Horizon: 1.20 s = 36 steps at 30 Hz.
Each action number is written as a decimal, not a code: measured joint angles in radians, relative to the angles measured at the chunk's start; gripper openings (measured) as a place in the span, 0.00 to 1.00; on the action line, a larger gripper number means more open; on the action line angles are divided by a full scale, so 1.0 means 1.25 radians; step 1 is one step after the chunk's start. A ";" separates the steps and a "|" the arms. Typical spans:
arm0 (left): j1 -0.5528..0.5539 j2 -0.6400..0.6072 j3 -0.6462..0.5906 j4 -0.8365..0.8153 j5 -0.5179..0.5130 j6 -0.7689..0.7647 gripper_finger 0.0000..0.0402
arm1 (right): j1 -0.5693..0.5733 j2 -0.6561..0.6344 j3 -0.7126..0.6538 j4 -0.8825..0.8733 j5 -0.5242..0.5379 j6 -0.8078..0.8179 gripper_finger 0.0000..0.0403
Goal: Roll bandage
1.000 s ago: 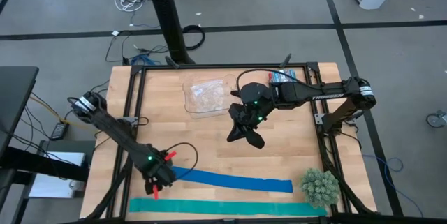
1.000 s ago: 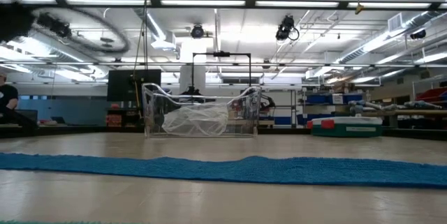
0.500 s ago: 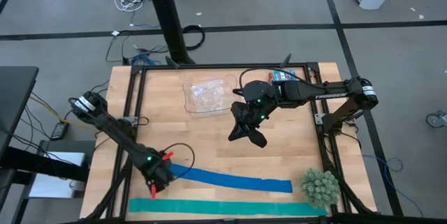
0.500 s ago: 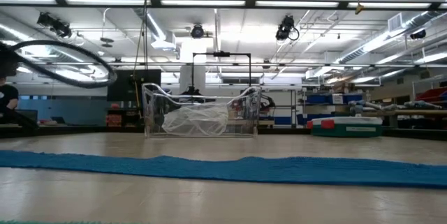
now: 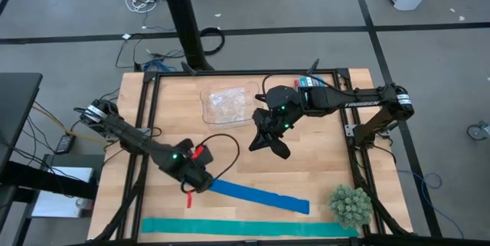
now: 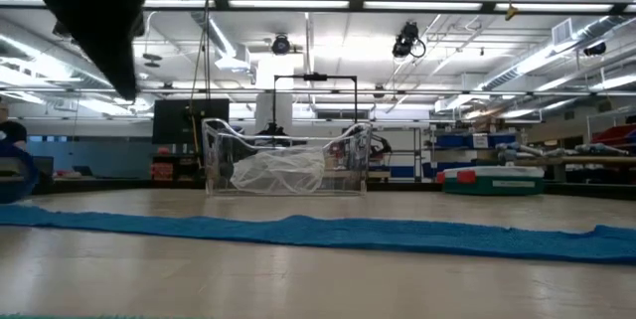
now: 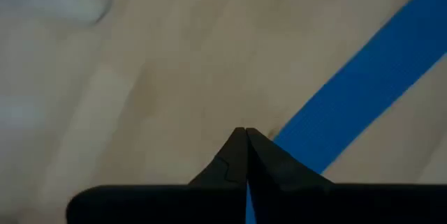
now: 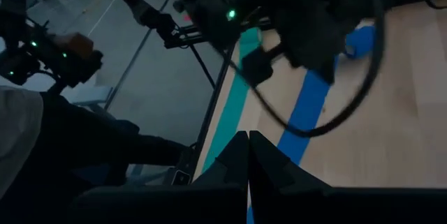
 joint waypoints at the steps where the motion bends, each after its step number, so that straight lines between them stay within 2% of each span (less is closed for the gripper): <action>1: 0.003 0.000 0.008 -0.047 0.019 0.001 0.01 | 0.000 0.000 0.000 0.000 0.000 0.000 0.00; 6: 0.000 -0.001 -0.023 -0.231 0.141 0.012 0.01 | 0.002 0.000 0.000 0.001 0.000 -0.006 0.00; 9: -0.002 0.000 -0.083 -0.218 0.237 0.046 0.01 | 0.002 0.000 0.000 0.002 0.000 -0.007 0.00; 11: -0.002 0.000 -0.124 -0.211 0.268 0.052 0.01 | 0.003 0.000 0.000 0.004 -0.001 -0.007 0.00; 17: 0.016 -0.001 -0.230 -0.174 0.211 -0.061 0.01 | 0.023 0.000 0.000 0.004 -0.001 0.000 0.00; 22: 0.029 -0.001 -0.276 0.027 0.206 -0.047 0.01 | 0.029 0.000 0.000 0.003 -0.003 0.013 0.00; 25: 0.045 0.000 -0.278 0.104 0.157 -0.070 0.01 | 0.028 -0.002 0.000 0.001 -0.002 0.027 0.00; 28: 0.061 0.000 -0.267 0.120 0.082 -0.087 0.01 | 0.028 -0.007 0.000 0.000 0.008 0.034 0.00; 32: 0.079 0.000 -0.253 0.252 -0.014 -0.029 0.01 | 0.022 -0.009 0.000 0.001 0.018 0.033 0.00; 34: 0.088 0.001 -0.237 0.370 -0.017 0.071 0.01 | 0.017 -0.009 0.000 -0.001 0.020 0.035 0.00; 36: 0.094 0.001 -0.208 0.419 0.000 0.165 0.01 | 0.012 -0.009 0.000 -0.006 0.022 0.036 0.00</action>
